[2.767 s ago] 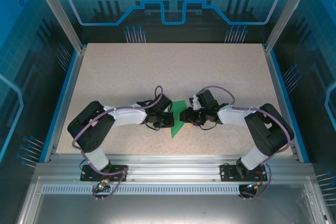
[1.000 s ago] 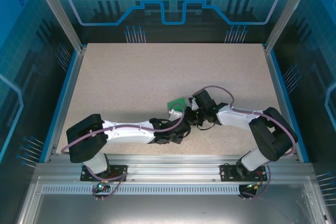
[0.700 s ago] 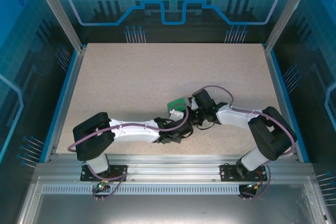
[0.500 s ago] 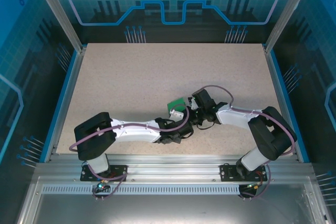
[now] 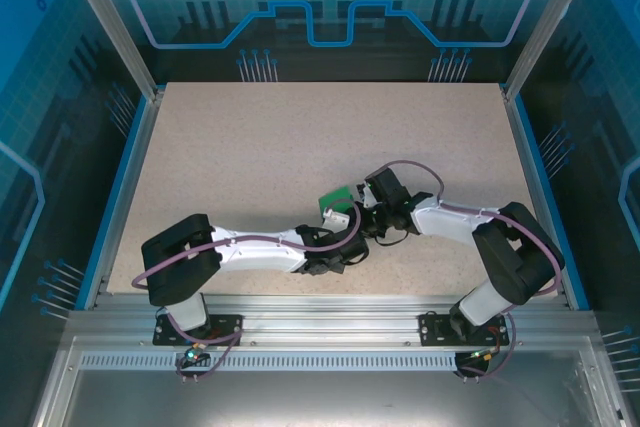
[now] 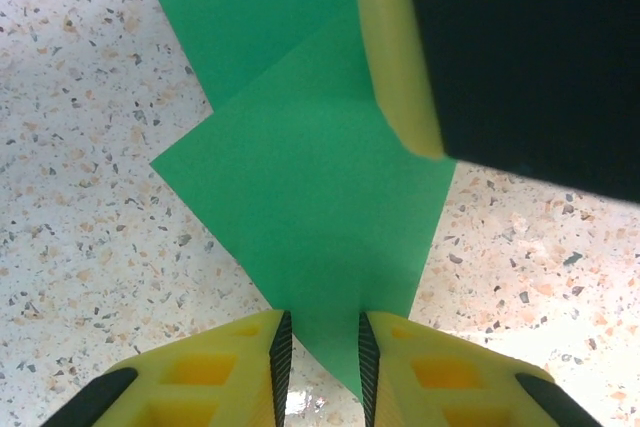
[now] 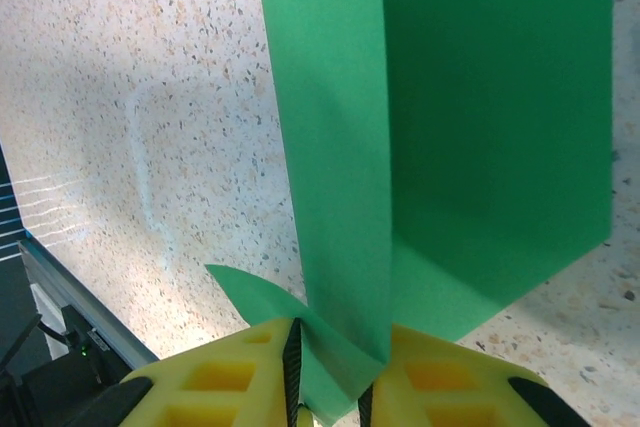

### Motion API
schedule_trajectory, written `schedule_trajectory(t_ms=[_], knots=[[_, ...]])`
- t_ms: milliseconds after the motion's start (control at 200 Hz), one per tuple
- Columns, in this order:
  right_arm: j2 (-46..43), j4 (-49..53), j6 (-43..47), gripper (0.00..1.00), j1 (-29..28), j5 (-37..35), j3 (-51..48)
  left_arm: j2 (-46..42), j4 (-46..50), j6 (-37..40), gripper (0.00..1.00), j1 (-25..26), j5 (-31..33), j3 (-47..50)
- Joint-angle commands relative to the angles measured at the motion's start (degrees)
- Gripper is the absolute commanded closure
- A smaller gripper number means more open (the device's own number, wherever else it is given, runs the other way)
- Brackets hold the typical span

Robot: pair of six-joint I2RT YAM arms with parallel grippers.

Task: Fold a paper plane with a square sheet of paper (pick it up from the middle)
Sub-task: Fourth fold the wing at the center of the table.

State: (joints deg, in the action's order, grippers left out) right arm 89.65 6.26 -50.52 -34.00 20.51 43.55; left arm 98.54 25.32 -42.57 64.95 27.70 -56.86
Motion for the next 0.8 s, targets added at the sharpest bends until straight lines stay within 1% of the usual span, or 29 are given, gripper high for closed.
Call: schedule_trajectory(t_ms=[0,80,205,350,475,615,795], knots=[[0.53,3.32,3.39,0.76,0.74,0.58,3.15,-0.39,0.14,0.12,0.72,1.16,0.51,-0.50],[0.86,4.35,4.55,0.79,1.05,1.12,3.94,-2.91,-1.26,-0.78,0.69,1.07,0.32,1.49],[1.67,3.09,3.66,0.87,1.01,2.62,4.11,-9.11,-4.21,-2.62,0.65,0.79,0.30,5.94],[1.26,0.27,0.66,0.90,0.27,3.01,3.40,-16.72,-6.03,-3.43,0.60,-0.24,0.07,10.65],[0.40,-1.96,-3.03,0.90,-0.51,2.09,2.86,-20.40,-7.29,-0.32,0.56,-0.63,-0.83,12.58],[0.75,-1.63,-3.54,0.89,-1.06,1.34,3.93,-20.01,-9.26,2.84,0.53,-0.57,-2.51,12.78],[1.88,-1.08,-3.12,0.89,-1.00,1.32,4.36,-13.33,-8.32,3.19,0.52,0.32,-1.91,8.64]])
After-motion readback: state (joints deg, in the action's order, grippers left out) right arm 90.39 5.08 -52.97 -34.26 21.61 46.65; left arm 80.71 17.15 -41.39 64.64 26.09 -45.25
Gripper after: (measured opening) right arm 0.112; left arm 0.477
